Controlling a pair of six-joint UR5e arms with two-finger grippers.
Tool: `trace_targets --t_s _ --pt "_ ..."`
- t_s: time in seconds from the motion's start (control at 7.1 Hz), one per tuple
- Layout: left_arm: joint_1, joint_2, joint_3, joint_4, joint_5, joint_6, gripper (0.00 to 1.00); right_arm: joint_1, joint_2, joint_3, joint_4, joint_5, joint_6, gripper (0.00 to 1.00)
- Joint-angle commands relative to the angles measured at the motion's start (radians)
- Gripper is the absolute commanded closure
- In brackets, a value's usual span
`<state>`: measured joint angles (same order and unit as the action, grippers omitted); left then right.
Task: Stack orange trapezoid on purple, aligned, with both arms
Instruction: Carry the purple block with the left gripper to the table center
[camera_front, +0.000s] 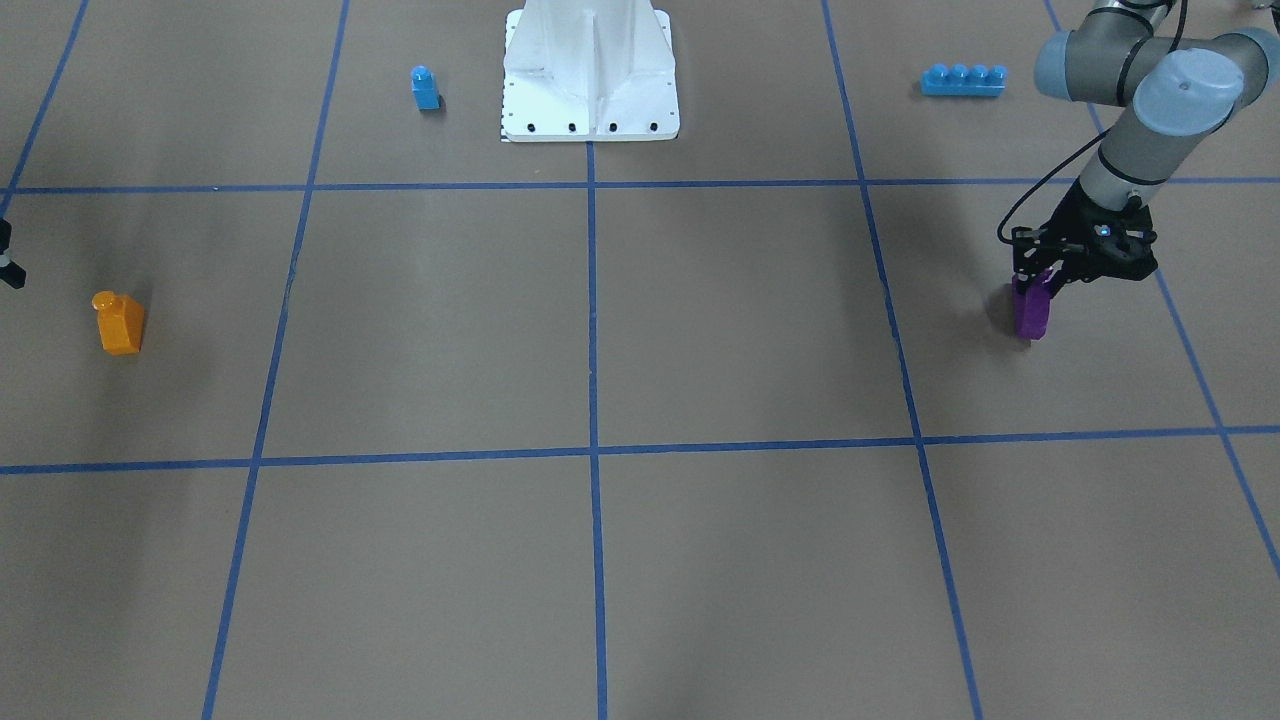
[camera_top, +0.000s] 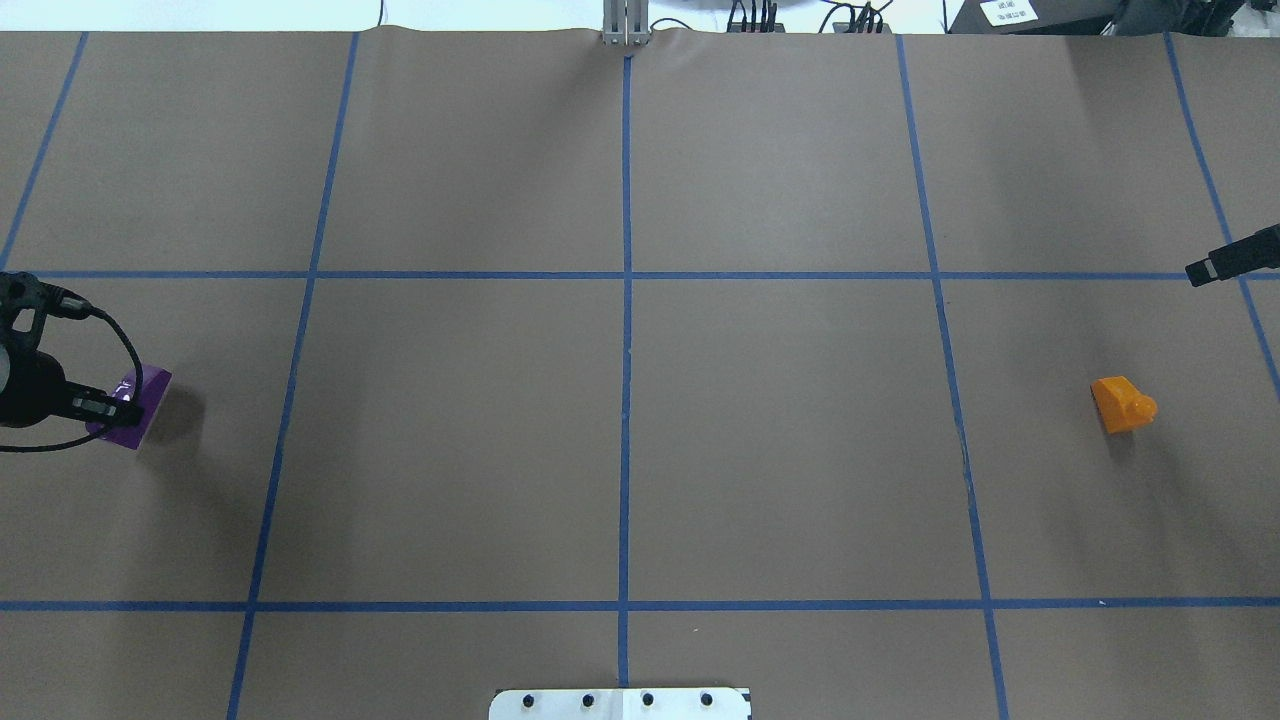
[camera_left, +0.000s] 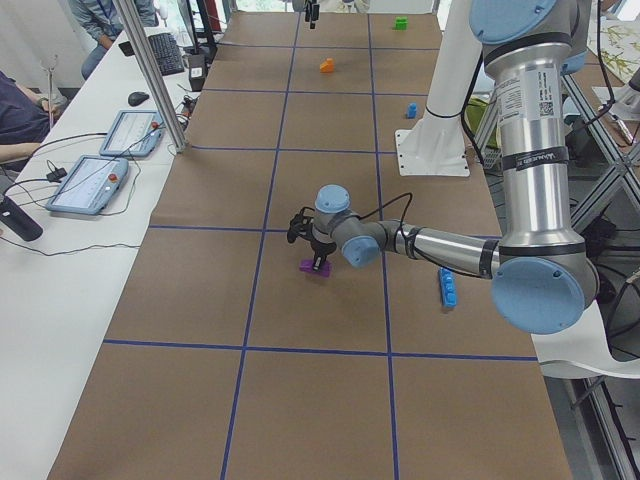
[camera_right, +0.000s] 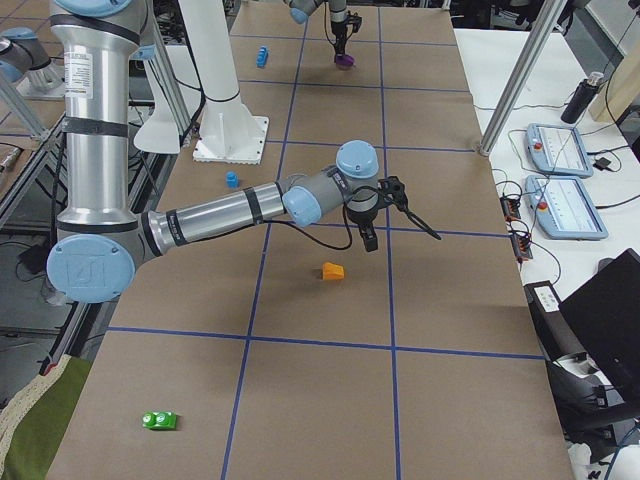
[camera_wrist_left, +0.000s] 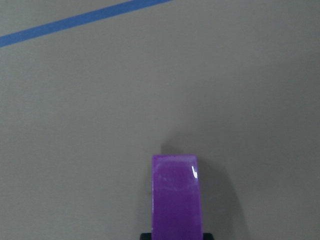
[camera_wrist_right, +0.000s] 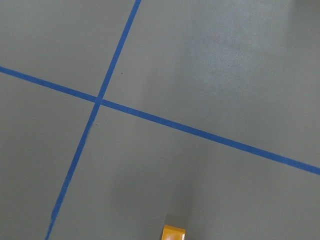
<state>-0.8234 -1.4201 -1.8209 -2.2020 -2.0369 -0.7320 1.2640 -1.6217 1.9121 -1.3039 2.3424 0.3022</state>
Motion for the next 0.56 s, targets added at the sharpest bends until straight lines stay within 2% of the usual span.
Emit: trace_targets --t_s 0.0,0.42 --pt "0.001 -0.137 -0.037 0.110 -0.017 -0.114 1.00 0.000 0.000 -0.001 0.000 -0.002 0.000 0.00" --pt "0.032 -0.493 -0.031 0.483 -0.006 -0.243 1.00 0.000 0.003 -0.004 0.000 -0.003 0.000 0.00"
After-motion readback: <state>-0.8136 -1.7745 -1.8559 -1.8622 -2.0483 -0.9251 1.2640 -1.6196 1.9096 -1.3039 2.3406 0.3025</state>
